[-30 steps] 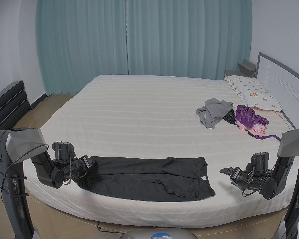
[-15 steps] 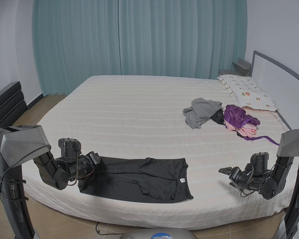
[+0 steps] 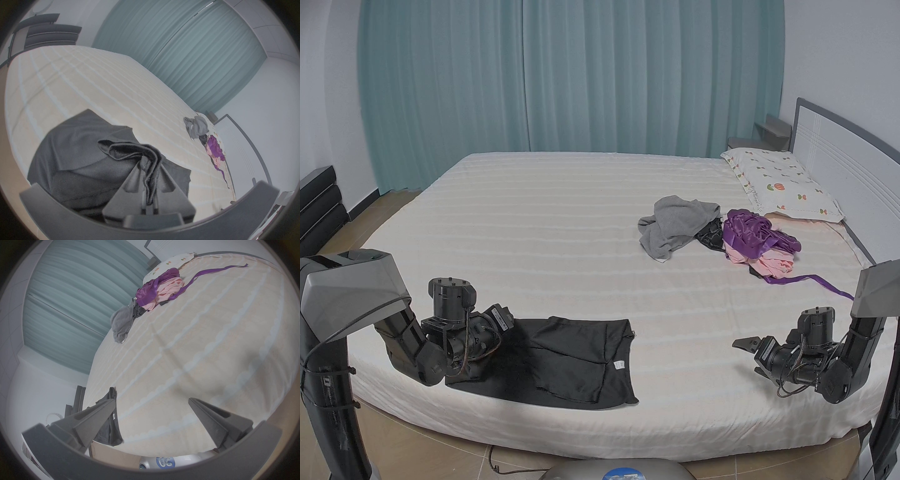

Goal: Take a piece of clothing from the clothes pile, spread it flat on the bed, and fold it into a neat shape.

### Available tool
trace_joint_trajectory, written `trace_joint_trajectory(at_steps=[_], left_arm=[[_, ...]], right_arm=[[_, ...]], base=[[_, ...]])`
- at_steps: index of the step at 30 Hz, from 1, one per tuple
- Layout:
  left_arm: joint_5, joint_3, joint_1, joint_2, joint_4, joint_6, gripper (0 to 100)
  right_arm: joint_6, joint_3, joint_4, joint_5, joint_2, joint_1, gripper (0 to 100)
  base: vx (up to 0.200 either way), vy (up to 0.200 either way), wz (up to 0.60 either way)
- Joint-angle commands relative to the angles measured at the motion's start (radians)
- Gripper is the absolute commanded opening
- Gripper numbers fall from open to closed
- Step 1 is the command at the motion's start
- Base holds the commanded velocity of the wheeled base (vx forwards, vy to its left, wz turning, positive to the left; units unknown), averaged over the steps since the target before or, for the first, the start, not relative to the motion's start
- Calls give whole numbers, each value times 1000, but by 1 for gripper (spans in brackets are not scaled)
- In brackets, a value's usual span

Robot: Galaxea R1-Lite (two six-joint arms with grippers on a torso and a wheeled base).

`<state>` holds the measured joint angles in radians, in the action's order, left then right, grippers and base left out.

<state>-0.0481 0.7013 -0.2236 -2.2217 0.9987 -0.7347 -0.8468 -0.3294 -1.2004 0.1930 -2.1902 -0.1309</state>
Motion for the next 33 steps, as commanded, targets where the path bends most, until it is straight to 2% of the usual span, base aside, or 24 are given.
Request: trace_joint_trajectory(at_steps=[1,9,22,26,31,32,33], left_arm=[[-1,-2,-22,-6,0,-9,0],[1,7,-48,-12,0,-48,0],[19,43,-85,-96,5,-48,0],[31,61,-118,-107,5,-121,0],[33,66,-126,-115,3,-127,0],[33,64,-128,-116,5,-127,100],[33,63,-129,-115,5,-126,100]], right_arm=[[0,1,1,0,-3,-7,100],[0,3,-1,0,-13,-23,100],[0,6,-2,-1,-25,-41,100],[2,4,-2,-1,-26,-42,100],[0,6,-2,-1,-26,-42,100],[2,6,-2,-1,-26,-42,100],[2,6,-2,-1,-26,-42,100]], base=[[0,-200,0],[0,-200,0],[0,0,0],[0,0,0],[0,0,0],[0,0,0],[0,0,0]])
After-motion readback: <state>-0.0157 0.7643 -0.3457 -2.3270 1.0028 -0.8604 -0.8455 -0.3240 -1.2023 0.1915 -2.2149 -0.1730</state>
